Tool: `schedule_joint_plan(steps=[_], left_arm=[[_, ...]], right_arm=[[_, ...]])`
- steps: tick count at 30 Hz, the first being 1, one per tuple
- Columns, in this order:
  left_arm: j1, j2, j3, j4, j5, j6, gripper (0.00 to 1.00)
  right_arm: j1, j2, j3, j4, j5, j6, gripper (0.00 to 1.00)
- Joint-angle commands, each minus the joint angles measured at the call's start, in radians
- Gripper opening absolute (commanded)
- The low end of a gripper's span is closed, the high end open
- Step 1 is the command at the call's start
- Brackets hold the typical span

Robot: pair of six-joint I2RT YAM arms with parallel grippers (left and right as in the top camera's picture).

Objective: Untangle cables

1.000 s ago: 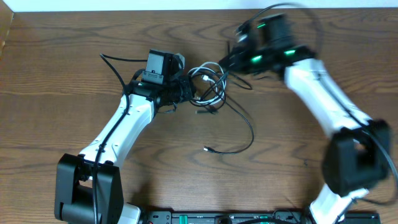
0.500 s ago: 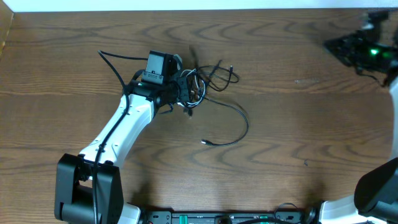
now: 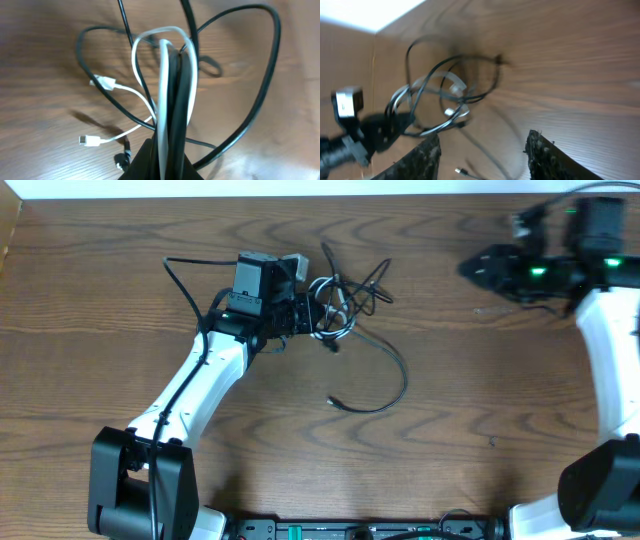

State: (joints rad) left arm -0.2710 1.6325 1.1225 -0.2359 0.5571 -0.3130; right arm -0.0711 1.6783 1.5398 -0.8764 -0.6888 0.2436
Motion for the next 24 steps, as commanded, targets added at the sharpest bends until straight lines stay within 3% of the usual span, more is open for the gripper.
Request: schedule_joint_plan(steps=[1,10,24], left_arm=[[0.002,0.002,0.005,0.027,0.139,0.005,0.08],[0.002,0.002,0.005,0.04,0.139,-0.127,0.07],[0.002,0.002,0.005,0.044,0.211,-0.183,0.07]], right_arm=[[0.103,-0.002,0.003,-0.002,-0.02,-0.032,0.55],[0.332,0.022,0.003,0.072,0.122,0.081,0.57],[0.47,0.19,0.003,0.263,0.21,0.257,0.53]])
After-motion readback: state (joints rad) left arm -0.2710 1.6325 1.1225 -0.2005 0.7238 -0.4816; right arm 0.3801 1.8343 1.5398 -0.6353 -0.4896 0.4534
